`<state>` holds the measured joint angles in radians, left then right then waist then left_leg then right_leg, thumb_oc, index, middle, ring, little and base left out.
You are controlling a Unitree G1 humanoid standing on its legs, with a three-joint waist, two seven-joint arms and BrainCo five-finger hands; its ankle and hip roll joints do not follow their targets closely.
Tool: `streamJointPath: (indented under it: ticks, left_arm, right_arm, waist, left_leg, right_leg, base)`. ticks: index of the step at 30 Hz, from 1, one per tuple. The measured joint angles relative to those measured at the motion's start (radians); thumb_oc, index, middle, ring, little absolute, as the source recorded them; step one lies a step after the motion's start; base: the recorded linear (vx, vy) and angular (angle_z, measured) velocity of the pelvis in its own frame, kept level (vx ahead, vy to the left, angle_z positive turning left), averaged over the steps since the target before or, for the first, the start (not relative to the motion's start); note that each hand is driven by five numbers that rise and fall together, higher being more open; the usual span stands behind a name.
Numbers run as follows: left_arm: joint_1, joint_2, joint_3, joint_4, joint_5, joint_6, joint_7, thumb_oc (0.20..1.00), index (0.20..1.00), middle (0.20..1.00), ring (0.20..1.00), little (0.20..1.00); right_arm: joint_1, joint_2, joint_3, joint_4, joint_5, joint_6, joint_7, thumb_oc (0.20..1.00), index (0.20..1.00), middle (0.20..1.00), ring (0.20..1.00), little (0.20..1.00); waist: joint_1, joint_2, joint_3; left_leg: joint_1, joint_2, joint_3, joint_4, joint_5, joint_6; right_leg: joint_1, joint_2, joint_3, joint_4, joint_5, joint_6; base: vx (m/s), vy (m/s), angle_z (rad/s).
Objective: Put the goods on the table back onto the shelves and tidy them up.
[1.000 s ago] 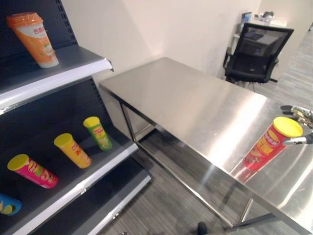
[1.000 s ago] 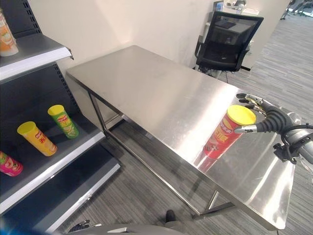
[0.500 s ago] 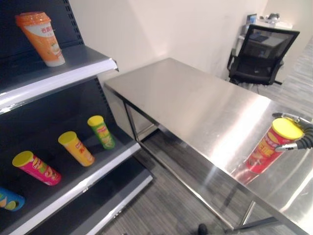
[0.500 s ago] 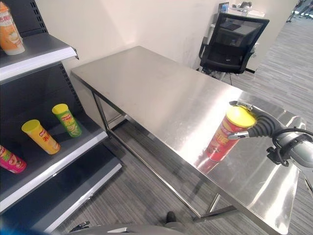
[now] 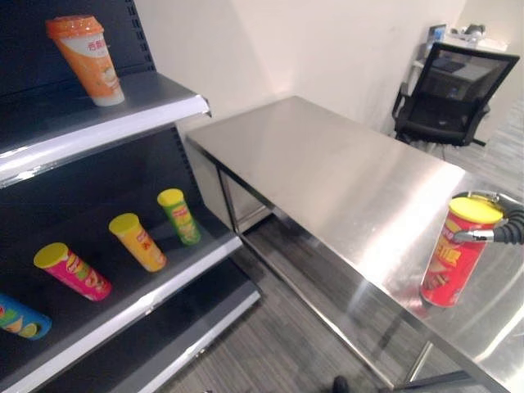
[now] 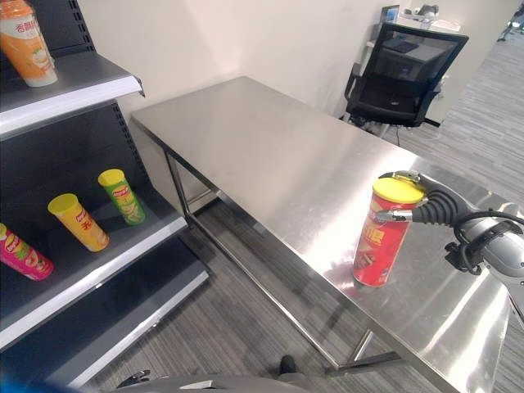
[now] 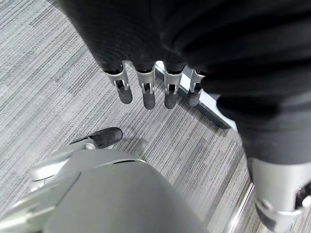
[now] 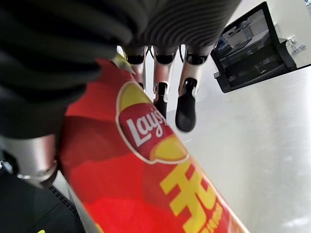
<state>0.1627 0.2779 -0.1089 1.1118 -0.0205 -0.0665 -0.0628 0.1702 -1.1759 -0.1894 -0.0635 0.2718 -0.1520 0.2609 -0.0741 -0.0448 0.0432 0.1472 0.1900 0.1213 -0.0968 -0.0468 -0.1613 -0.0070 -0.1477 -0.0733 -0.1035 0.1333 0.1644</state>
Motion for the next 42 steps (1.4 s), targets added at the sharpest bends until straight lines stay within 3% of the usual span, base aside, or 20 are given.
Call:
streamJointPath:
  ticks: [7,14,15,16,18,20,22,23,25,27,31,34,35,36,37,38,39,40,41,42]
  left_arm:
    - [-0.006,-0.001,0.065,-0.075,-0.036,-0.012,0.022,1.0,1.0,1.0,1.0,1.0]
    - [0.002,-0.05,0.077,-0.074,-0.097,-0.012,0.039,1.0,1.0,1.0,1.0,1.0]
    - [-0.015,-0.052,0.076,-0.064,-0.135,-0.012,0.051,1.0,1.0,1.0,1.0,1.0]
    - [-0.031,-0.056,0.078,-0.069,-0.135,-0.013,0.055,1.0,1.0,1.0,1.0,1.0]
    - [-0.025,-0.045,0.086,-0.045,-0.135,-0.008,0.058,1.0,1.0,1.0,1.0,1.0]
    - [-0.002,-0.037,0.119,-0.014,-0.135,-0.002,0.059,1.0,1.0,1.0,1.0,1.0]
    - [0.026,-0.037,0.126,-0.008,-0.135,0.001,0.06,1.0,1.0,1.0,1.0,1.0]
    - [0.021,-0.04,0.122,-0.005,-0.135,-0.001,0.059,1.0,1.0,1.0,1.0,1.0]
    - [-0.019,0.012,0.132,0.003,-0.135,0.0,0.063,1.0,1.0,1.0,1.0,1.0]
    - [-0.033,0.056,0.129,-0.004,-0.135,-0.009,0.068,1.0,1.0,1.0,1.0,1.0]
    - [-0.058,0.095,0.121,-0.035,-0.122,-0.017,0.067,1.0,1.0,1.0,1.0,1.0]
    - [-0.075,0.085,0.101,-0.018,-0.093,-0.017,0.06,1.0,1.0,1.0,1.0,1.0]
    - [-0.075,0.087,0.096,-0.014,-0.087,-0.018,0.061,1.0,1.0,1.0,1.0,1.0]
    - [-0.088,0.079,0.109,0.003,-0.084,-0.018,0.062,1.0,1.0,1.0,1.0,1.0]
    - [-0.085,0.102,0.106,-0.006,-0.084,-0.019,0.072,1.0,1.0,1.0,1.0,1.0]
    - [-0.074,0.122,0.107,-0.008,-0.084,-0.018,0.077,1.0,1.0,1.0,1.0,1.0]
    - [-0.061,0.123,0.107,-0.008,-0.084,-0.017,0.078,1.0,1.0,1.0,1.0,1.0]
    - [-0.053,0.115,0.105,-0.008,-0.084,-0.017,0.077,1.0,1.0,1.0,1.0,1.0]
    - [-0.02,0.101,0.111,-0.023,-0.085,-0.012,0.076,1.0,1.0,1.0,1.0,1.0]
    - [0.002,0.074,0.129,-0.015,-0.088,-0.014,0.076,1.0,1.0,1.0,1.0,1.0]
  right_arm:
    - [-0.068,0.163,-0.03,-0.008,0.002,-0.004,-0.087,0.2,0.2,0.2,0.2,0.2]
    - [-0.244,0.231,-0.027,-0.021,0.022,-0.014,-0.169,0.2,0.2,0.2,0.2,0.2]
    - [-0.241,0.213,-0.028,-0.027,0.021,-0.016,-0.188,0.2,0.2,0.2,0.2,0.2]
    - [-0.244,0.19,-0.025,-0.029,0.02,-0.015,-0.187,0.2,0.2,0.2,0.2,0.2]
    - [-0.257,0.213,-0.011,-0.046,0.013,-0.016,-0.187,0.2,0.2,0.2,0.2,0.2]
    - [-0.246,0.227,0.011,-0.095,0.011,-0.021,-0.184,0.2,0.2,0.2,0.2,0.2]
    - [-0.239,0.239,0.004,-0.1,0.012,-0.029,-0.185,0.2,0.2,0.2,0.2,0.2]
    - [-0.213,0.24,-0.026,-0.103,0.011,-0.03,-0.185,0.2,0.2,0.2,0.2,0.2]
    - [-0.169,0.365,-0.047,-0.102,0.001,-0.021,-0.182,0.2,0.2,0.2,0.2,0.2]
    - [-0.143,0.375,-0.032,-0.124,0.001,-0.021,-0.164,0.2,0.2,0.2,0.2,0.2]
    - [-0.092,0.417,-0.058,-0.142,-0.016,-0.019,-0.165,0.2,0.2,0.2,0.2,0.2]
    - [-0.093,0.446,-0.035,-0.129,-0.038,0.007,-0.173,0.2,0.2,0.2,0.2,0.2]
    - [-0.091,0.448,-0.015,-0.129,-0.042,0.017,-0.17,0.2,0.2,0.2,0.2,0.2]
    - [-0.095,0.448,0.018,-0.126,-0.056,0.017,-0.181,0.2,0.2,0.2,0.2,0.2]
    - [-0.097,0.445,0.078,-0.128,-0.059,0.017,-0.178,0.2,0.2,0.2,0.2,0.2]
    - [-0.116,0.44,0.122,-0.125,-0.072,0.016,-0.169,0.2,0.2,0.2,0.2,0.2]
    - [-0.144,0.419,0.137,-0.124,-0.076,0.014,-0.166,0.2,0.2,0.2,0.2,0.2]
    - [-0.163,0.409,0.141,-0.123,-0.076,0.013,-0.166,0.2,0.2,0.2,0.2,0.2]
    - [-0.203,0.406,0.155,-0.12,-0.08,0.01,-0.167,0.2,0.2,0.2,0.2,0.2]
    - [-0.266,0.373,0.22,-0.121,-0.103,0.008,-0.173,0.2,0.2,0.2,0.2,0.2]
  waist:
    - [0.039,0.015,0.041]
    - [0.157,0.101,0.112]
    - [0.148,0.106,0.124]
    - [0.14,0.11,0.129]
    - [0.194,0.079,0.138]
    - [0.18,0.038,0.157]
    - [0.136,0.042,0.159]
    - [0.122,0.051,0.16]
    - [0.105,-0.04,0.192]
    - [0.108,-0.065,0.188]
    - [0.099,-0.08,0.146]
    - [0.085,-0.062,0.133]
    - [0.081,-0.078,0.136]
    - [0.052,-0.045,0.121]
    - [0.071,-0.042,0.131]
    - [0.077,-0.04,0.133]
    - [0.088,-0.047,0.132]
    - [0.099,-0.049,0.13]
    - [0.106,-0.047,0.134]
    - [0.104,-0.028,0.141]
  left_leg:
    - [-0.038,0.019,-0.063,0.035,0.013,-0.002]
    - [-0.206,0.018,-0.25,0.107,0.069,-0.012]
    - [-0.305,-0.029,-0.248,0.122,0.169,0.002]
    - [-0.303,-0.021,-0.177,0.078,0.175,0.014]
    - [-0.302,-0.013,-0.089,0.076,0.158,0.009]
    - [-0.257,0.05,-0.028,0.14,0.127,-0.035]
    - [-0.189,0.123,-0.026,0.131,0.121,-0.043]
    - [-0.156,0.144,-0.058,0.111,0.058,-0.114]
    - [-0.166,0.045,-0.047,0.152,0.026,-0.081]
    - [-0.202,0.027,-0.049,0.22,-0.02,-0.052]
    - [-0.234,-0.018,-0.048,0.307,-0.076,-0.01]
    - [-0.245,-0.052,-0.056,0.306,-0.086,0.026]
    - [-0.248,-0.081,-0.052,0.309,-0.073,0.041]
    - [-0.278,-0.09,-0.041,0.334,-0.077,0.082]
    - [-0.256,-0.087,-0.028,0.291,-0.039,0.12]
    - [-0.223,-0.065,-0.051,0.198,0.024,0.109]
    - [-0.196,-0.068,-0.045,0.159,0.04,0.102]
    - [-0.189,-0.076,-0.036,0.147,0.039,0.101]
    - [-0.187,-0.101,-0.03,0.137,0.048,0.11]
    - [-0.162,-0.071,-0.032,0.104,0.06,0.106]
  right_leg:
    - [0.018,0.012,-0.055,-0.001,-0.011,0.0]
    - [0.022,0.014,-0.229,0.0,-0.011,-0.015]
    - [0.024,-0.01,-0.314,0.003,-0.016,-0.021]
    - [0.019,-0.026,-0.356,-0.001,-0.019,-0.028]
    - [0.012,-0.06,-0.372,-0.002,-0.008,-0.054]
    - [0.029,-0.107,-0.395,-0.001,0.006,-0.068]
    - [0.055,-0.118,-0.411,0.005,0.009,-0.017]
    - [0.053,-0.136,-0.411,0.019,0.026,0.002]
    - [0.04,-0.224,-0.408,0.055,0.076,-0.018]
    - [0.031,-0.249,-0.402,0.067,0.135,-0.065]
    - [0.016,-0.296,-0.351,0.113,0.201,-0.053]
    - [0.009,-0.336,-0.343,0.123,0.271,-0.093]
    - [0.0,-0.344,-0.305,0.132,0.313,-0.109]
    - [-0.029,-0.356,-0.188,0.169,0.372,-0.143]
    - [-0.095,-0.306,-0.076,0.222,0.255,-0.053]
    - [-0.086,-0.106,-0.066,0.263,-0.018,-0.035]
    - [-0.062,-0.058,-0.133,0.227,-0.068,-0.052]
    - [-0.048,-0.063,-0.146,0.201,-0.068,-0.05]
    - [-0.032,-0.057,-0.174,0.213,-0.093,-0.004]
    - [-0.037,-0.008,-0.197,0.247,-0.179,-0.008]
  base:
    - [-0.07,-0.127,0.23]
    - [-0.2,-0.039,0.9]
    - [-0.23,0.164,2.05]
    - [-0.14,0.137,1.98]
    - [-0.15,0.253,0.57]
    - [-0.16,0.333,0.29]
    - [-0.13,0.494,0.38]
    - [-0.14,0.625,0.39]
    - [-0.1,0.493,0.15]
    - [-0.09,0.377,0.03]
    - [-0.13,0.472,0.12]
    - [-0.15,0.351,0.17]
    - [-0.24,0.418,0.38]
    - [-0.25,0.411,0.22]
    - [-0.25,0.403,0.39]
    - [-0.18,0.367,0.02]
    - [-0.08,0.176,0.02]
    - [-0.1,0.206,-0.11]
    - [0.0,0.039,-0.13]
    - [0.03,0.045,0.1]
